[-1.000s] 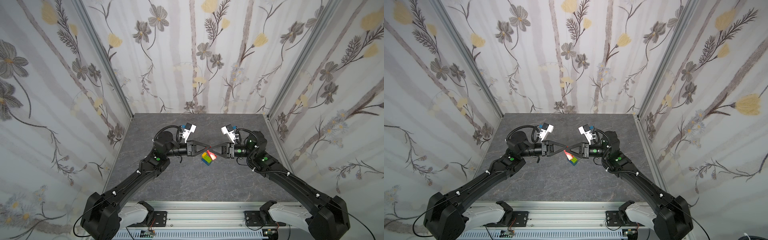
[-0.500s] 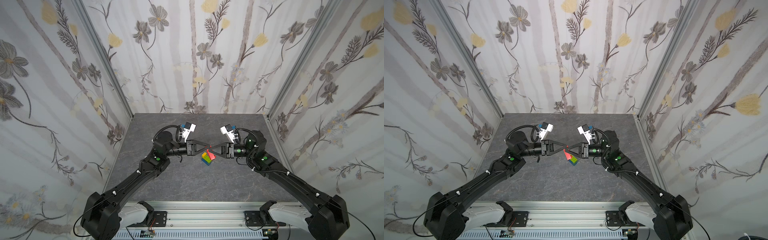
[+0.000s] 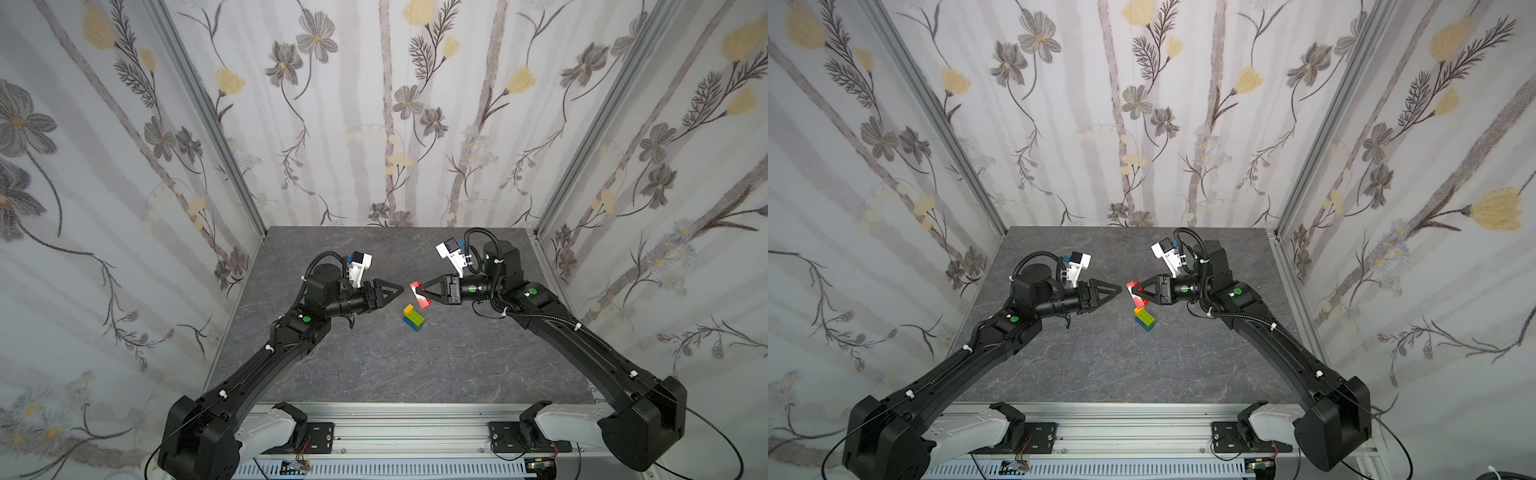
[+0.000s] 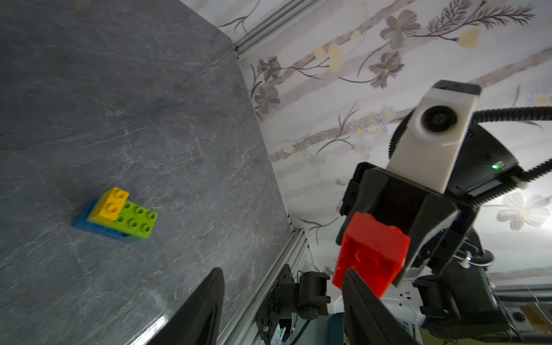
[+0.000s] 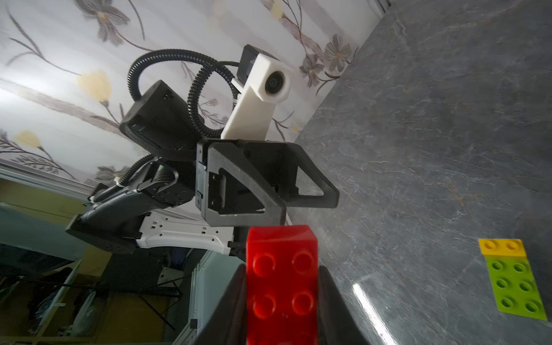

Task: Assemble the number 5 with lego
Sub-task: Pick up the lego brick from the center of the board, then adjust the lego brick at the center of the board.

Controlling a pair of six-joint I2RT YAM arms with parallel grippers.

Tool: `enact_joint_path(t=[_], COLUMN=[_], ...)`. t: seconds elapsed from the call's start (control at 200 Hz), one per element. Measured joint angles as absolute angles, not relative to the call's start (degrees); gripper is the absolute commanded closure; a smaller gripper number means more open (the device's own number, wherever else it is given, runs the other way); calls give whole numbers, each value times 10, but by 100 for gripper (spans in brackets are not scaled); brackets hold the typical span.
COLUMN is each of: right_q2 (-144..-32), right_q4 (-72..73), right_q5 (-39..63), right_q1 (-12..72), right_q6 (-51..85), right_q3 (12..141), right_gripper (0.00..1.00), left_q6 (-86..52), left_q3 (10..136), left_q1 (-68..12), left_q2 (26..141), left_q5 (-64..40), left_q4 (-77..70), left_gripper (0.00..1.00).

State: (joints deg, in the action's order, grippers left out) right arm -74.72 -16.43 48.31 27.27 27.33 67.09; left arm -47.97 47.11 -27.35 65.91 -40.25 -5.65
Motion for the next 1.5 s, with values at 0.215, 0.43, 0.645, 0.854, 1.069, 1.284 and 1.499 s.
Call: enact_joint_path(t=[0.215, 0.43, 0.645, 0.854, 1.069, 1.284, 1.499], right_q2=[-827, -909, -974, -1002, -1018, -1035, -1047], right_q4=[-348, -435, -466, -465, -463, -456, -454], right_q5=[347, 196, 103, 73, 53, 45, 46], right_q1=[282, 346, 375, 376, 377, 376, 376], right_q6=[132, 43, 8, -3, -6, -6, -6], right_q3=[754, 825, 851, 858, 858, 859, 859], right_gripper=[88, 90, 92, 93, 93, 93, 93], left_q6=[-448, -436, -451, -528, -656, -689, -659], left_q3=[467, 458, 436, 413, 403, 409, 418], left_q1=[-266, -260, -257, -248, -240, -242, -257], left_q2=[703, 786, 864, 971, 1106, 1128, 1117], left_q5=[-337, -296, -298, -333, -367, -383, -389], left_q4=[24, 40, -29, -219, -461, -511, -460], left_gripper=[30, 29, 26, 22, 48, 75, 95])
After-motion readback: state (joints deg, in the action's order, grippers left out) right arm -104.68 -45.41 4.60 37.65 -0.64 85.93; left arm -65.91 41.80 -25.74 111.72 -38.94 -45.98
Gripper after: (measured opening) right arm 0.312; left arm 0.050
